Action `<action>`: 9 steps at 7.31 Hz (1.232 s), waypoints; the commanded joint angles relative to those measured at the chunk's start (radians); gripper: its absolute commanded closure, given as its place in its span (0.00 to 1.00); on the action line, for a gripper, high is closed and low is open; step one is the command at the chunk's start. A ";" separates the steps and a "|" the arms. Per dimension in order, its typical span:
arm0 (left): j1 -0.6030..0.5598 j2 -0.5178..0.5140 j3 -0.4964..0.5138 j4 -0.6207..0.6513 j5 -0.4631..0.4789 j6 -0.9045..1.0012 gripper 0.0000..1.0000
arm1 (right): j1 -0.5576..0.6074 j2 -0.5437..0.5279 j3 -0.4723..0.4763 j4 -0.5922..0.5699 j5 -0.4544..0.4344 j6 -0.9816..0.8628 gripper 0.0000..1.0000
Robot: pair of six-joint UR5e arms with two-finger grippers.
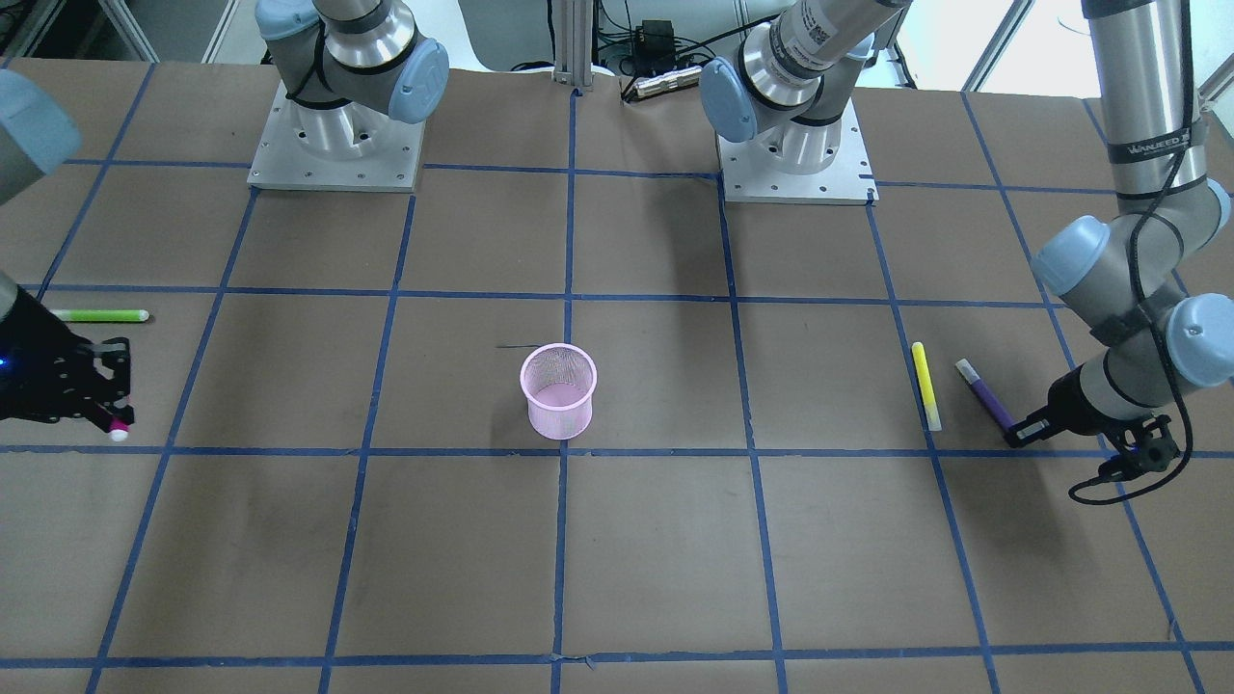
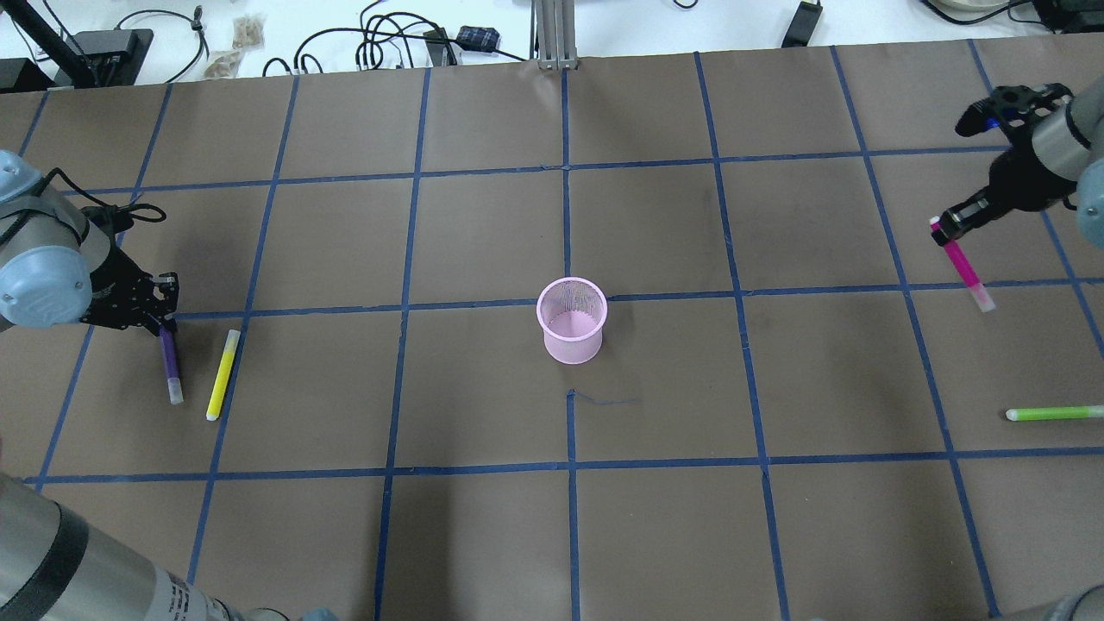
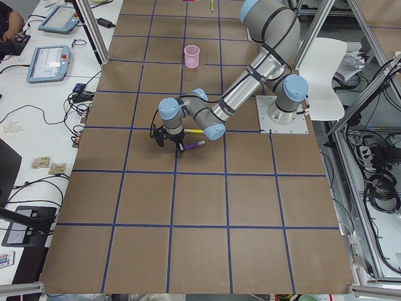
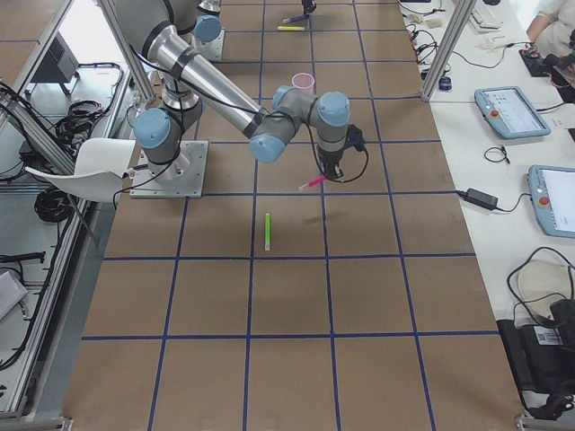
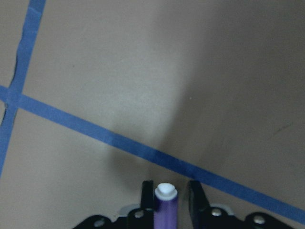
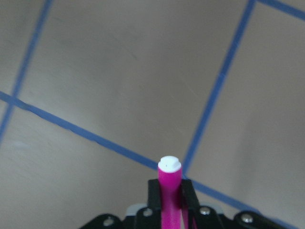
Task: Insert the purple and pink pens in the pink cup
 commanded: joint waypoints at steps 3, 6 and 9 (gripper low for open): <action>-0.008 0.086 0.071 -0.101 0.003 -0.002 1.00 | 0.497 -0.029 0.003 -0.438 0.143 0.557 1.00; -0.040 0.230 0.215 -0.255 -0.007 -0.002 1.00 | 0.673 -0.018 0.065 -0.731 0.135 0.822 1.00; -0.187 0.394 0.219 -0.293 0.005 -0.077 1.00 | 0.680 -0.020 0.298 -1.043 0.135 0.865 1.00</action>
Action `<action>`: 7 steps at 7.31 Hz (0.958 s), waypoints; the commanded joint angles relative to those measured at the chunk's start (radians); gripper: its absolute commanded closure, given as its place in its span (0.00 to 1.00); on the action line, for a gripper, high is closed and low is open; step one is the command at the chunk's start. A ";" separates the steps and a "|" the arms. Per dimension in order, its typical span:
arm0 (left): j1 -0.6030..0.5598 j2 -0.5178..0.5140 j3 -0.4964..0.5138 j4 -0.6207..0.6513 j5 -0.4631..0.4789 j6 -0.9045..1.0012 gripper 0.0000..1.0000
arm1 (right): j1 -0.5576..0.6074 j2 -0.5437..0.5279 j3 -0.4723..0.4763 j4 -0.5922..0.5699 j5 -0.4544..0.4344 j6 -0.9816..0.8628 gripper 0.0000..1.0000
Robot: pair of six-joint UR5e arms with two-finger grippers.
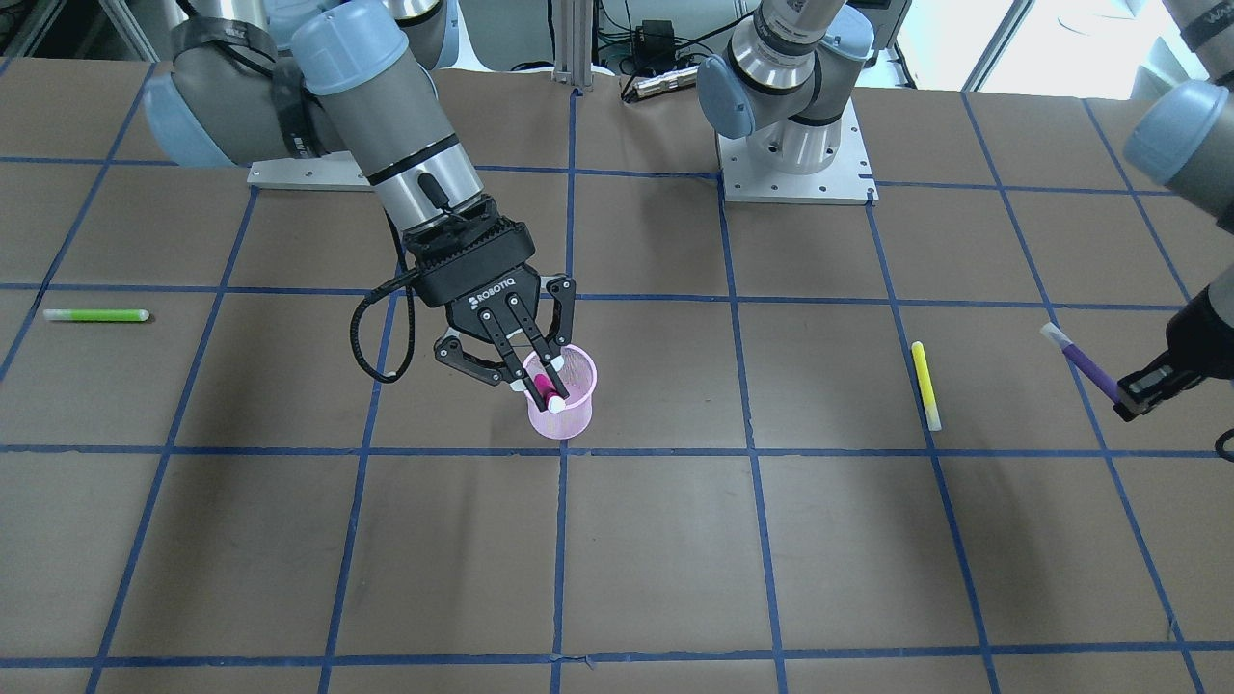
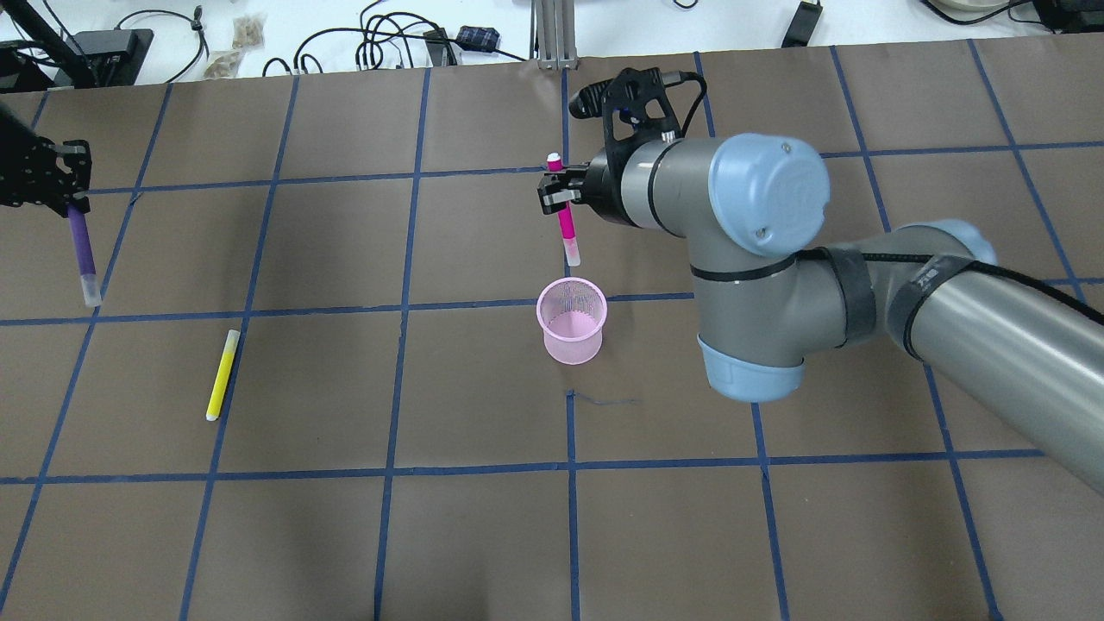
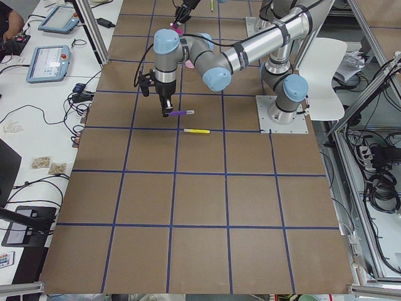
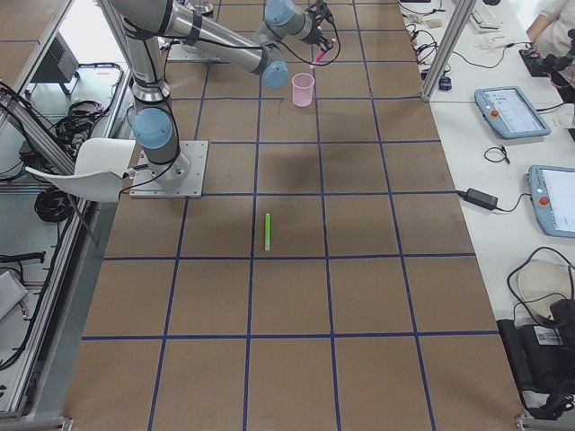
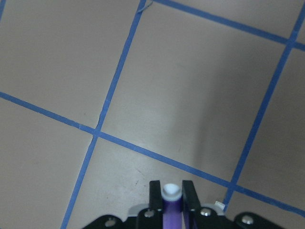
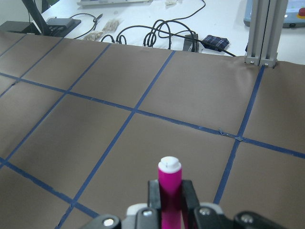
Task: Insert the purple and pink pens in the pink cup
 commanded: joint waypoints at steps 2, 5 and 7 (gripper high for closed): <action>-0.109 0.103 -0.011 -0.037 0.000 -0.040 1.00 | 0.014 0.015 0.104 -0.111 -0.006 0.004 1.00; -0.226 0.101 -0.019 -0.037 0.014 -0.179 1.00 | 0.016 0.064 0.106 -0.136 -0.006 0.003 0.96; -0.243 0.093 -0.023 -0.037 0.013 -0.215 1.00 | 0.016 0.084 0.109 -0.165 -0.008 0.018 0.64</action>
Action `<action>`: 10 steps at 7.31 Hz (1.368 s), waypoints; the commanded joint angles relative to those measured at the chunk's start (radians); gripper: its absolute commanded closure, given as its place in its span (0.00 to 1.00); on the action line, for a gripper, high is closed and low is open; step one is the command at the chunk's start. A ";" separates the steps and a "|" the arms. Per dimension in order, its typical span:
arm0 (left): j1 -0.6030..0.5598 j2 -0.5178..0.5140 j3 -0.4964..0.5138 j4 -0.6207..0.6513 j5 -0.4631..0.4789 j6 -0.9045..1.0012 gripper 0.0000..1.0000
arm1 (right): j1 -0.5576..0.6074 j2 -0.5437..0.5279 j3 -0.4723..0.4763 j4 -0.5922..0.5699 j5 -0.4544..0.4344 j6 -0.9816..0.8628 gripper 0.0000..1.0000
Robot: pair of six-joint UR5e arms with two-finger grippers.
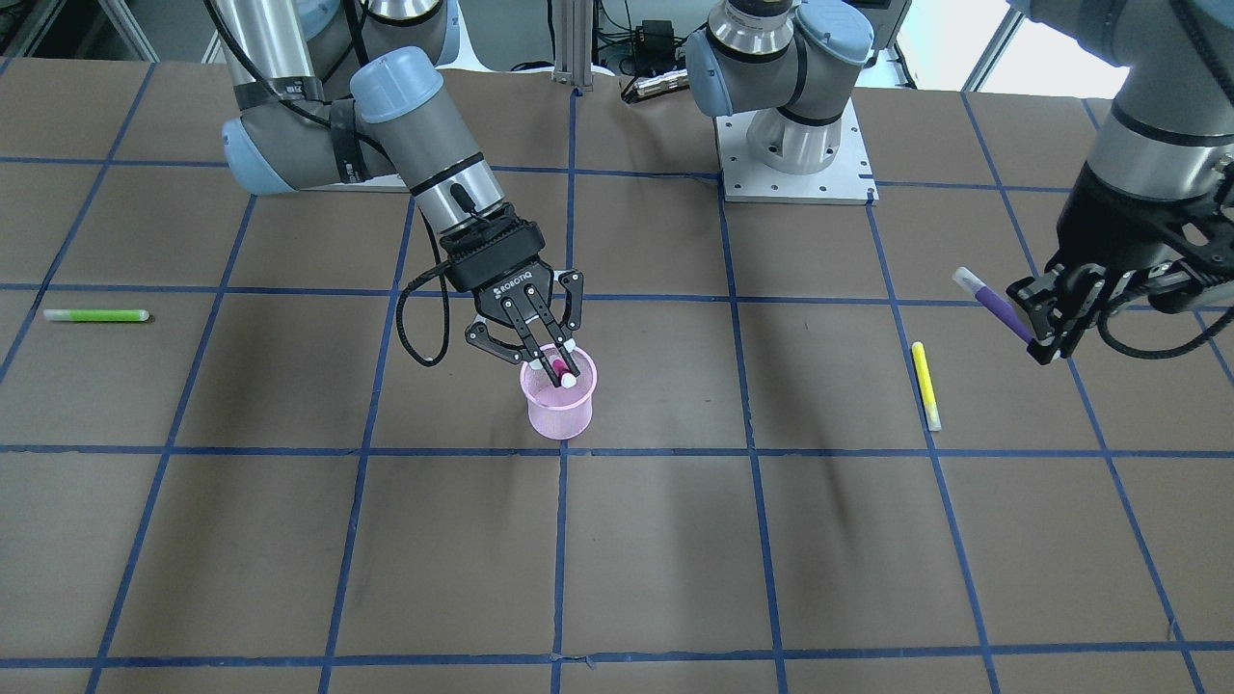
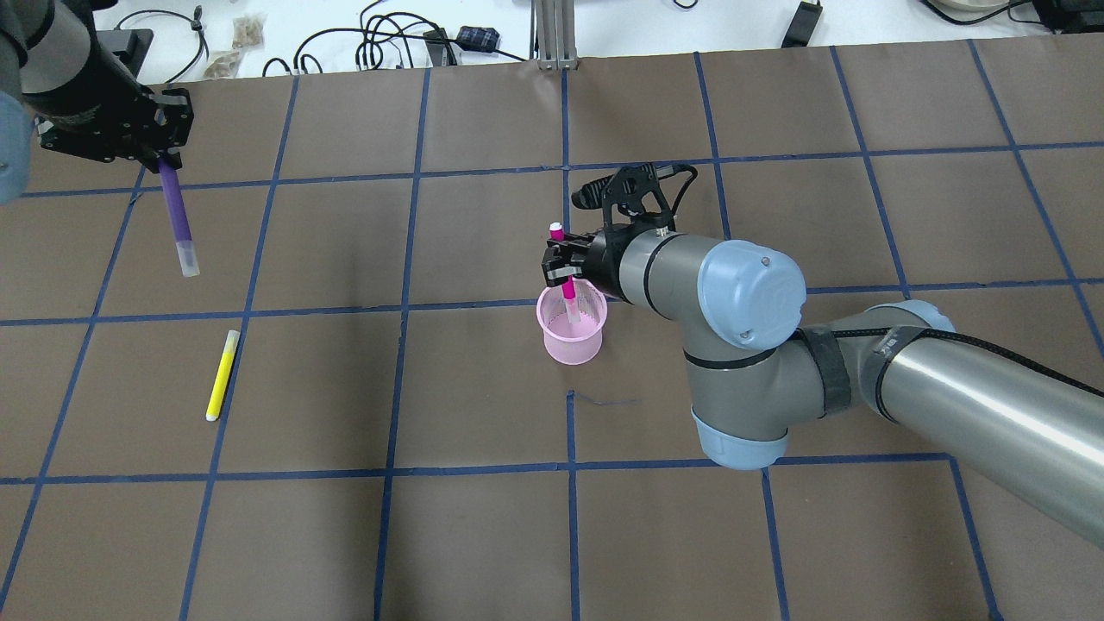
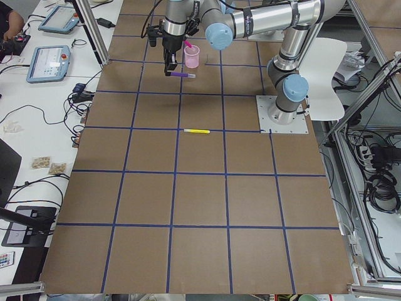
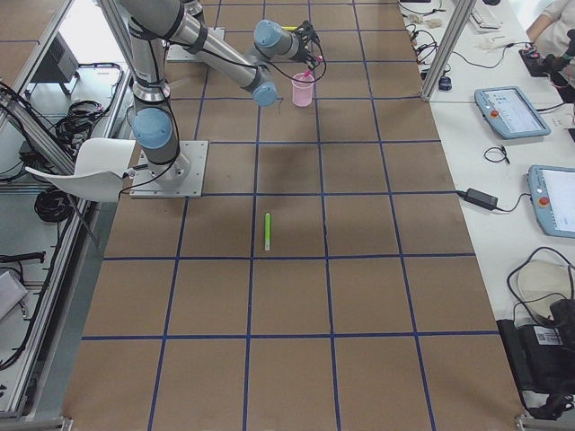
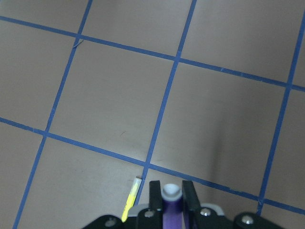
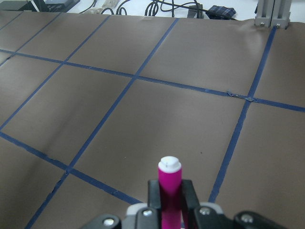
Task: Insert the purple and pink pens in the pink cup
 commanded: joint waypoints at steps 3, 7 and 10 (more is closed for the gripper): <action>-0.021 0.009 -0.023 0.013 0.031 -0.029 1.00 | -0.012 -0.002 -0.025 -0.002 0.000 0.150 0.00; -0.217 -0.038 -0.026 0.019 0.029 -0.359 1.00 | -0.135 -0.144 -0.409 1.003 -0.009 0.121 0.00; -0.389 -0.064 -0.053 0.138 0.057 -0.585 1.00 | -0.181 -0.161 -0.699 1.627 -0.256 -0.124 0.00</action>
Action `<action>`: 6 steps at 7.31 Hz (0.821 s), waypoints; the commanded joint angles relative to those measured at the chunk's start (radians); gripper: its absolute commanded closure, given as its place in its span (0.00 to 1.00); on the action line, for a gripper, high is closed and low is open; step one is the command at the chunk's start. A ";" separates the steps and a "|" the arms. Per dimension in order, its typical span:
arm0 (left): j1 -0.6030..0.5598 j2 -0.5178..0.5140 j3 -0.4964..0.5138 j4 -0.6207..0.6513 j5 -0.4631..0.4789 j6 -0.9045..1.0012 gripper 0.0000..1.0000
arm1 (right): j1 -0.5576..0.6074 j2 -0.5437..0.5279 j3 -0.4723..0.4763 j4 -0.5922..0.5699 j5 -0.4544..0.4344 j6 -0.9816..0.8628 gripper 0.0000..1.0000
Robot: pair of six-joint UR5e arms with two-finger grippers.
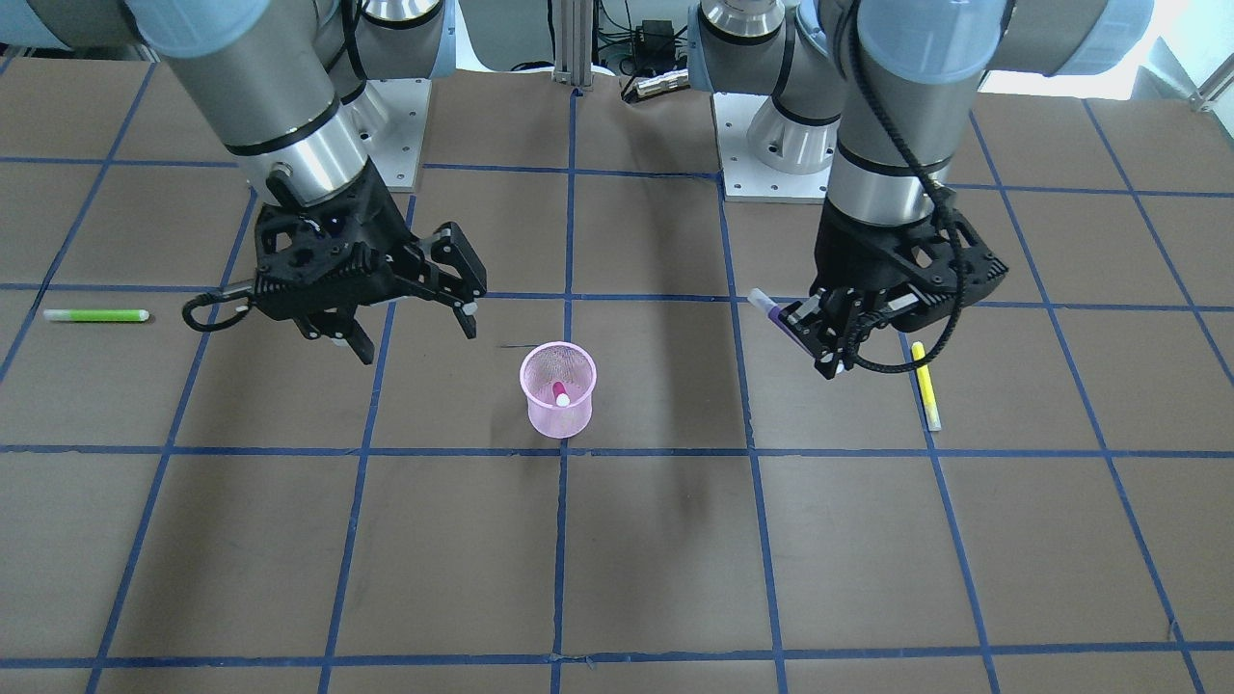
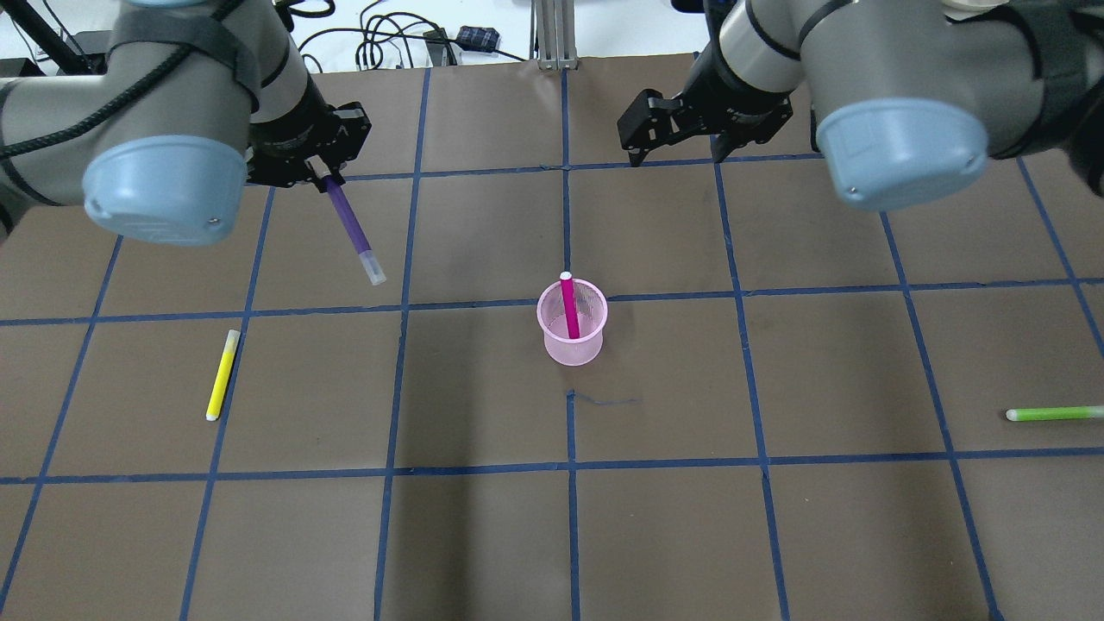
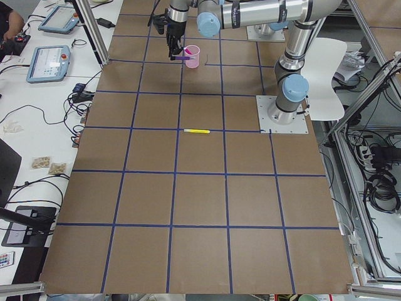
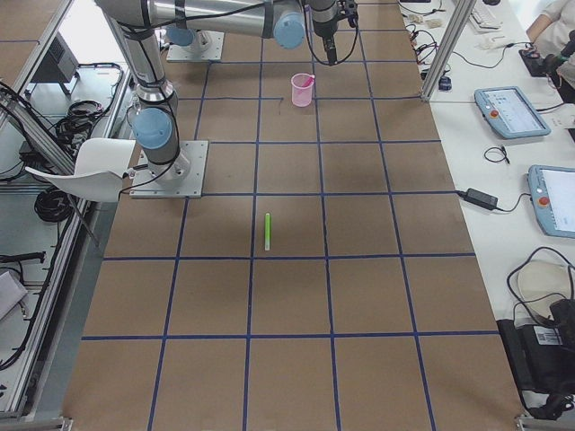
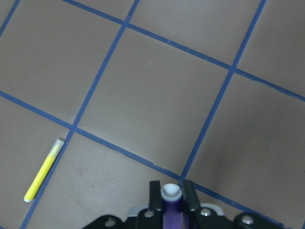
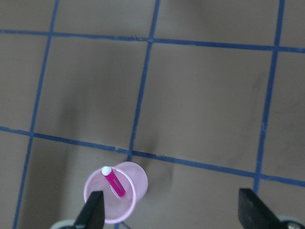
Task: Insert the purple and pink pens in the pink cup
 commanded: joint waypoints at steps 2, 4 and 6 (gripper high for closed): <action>-0.222 -0.045 -0.046 0.109 0.183 -0.263 1.00 | -0.020 -0.042 -0.139 0.433 -0.143 -0.089 0.00; -0.334 -0.100 -0.050 0.132 0.287 -0.435 1.00 | -0.014 -0.058 -0.008 0.350 -0.134 -0.089 0.00; -0.380 -0.163 -0.051 0.246 0.315 -0.543 1.00 | -0.020 -0.058 0.007 0.210 -0.251 -0.130 0.00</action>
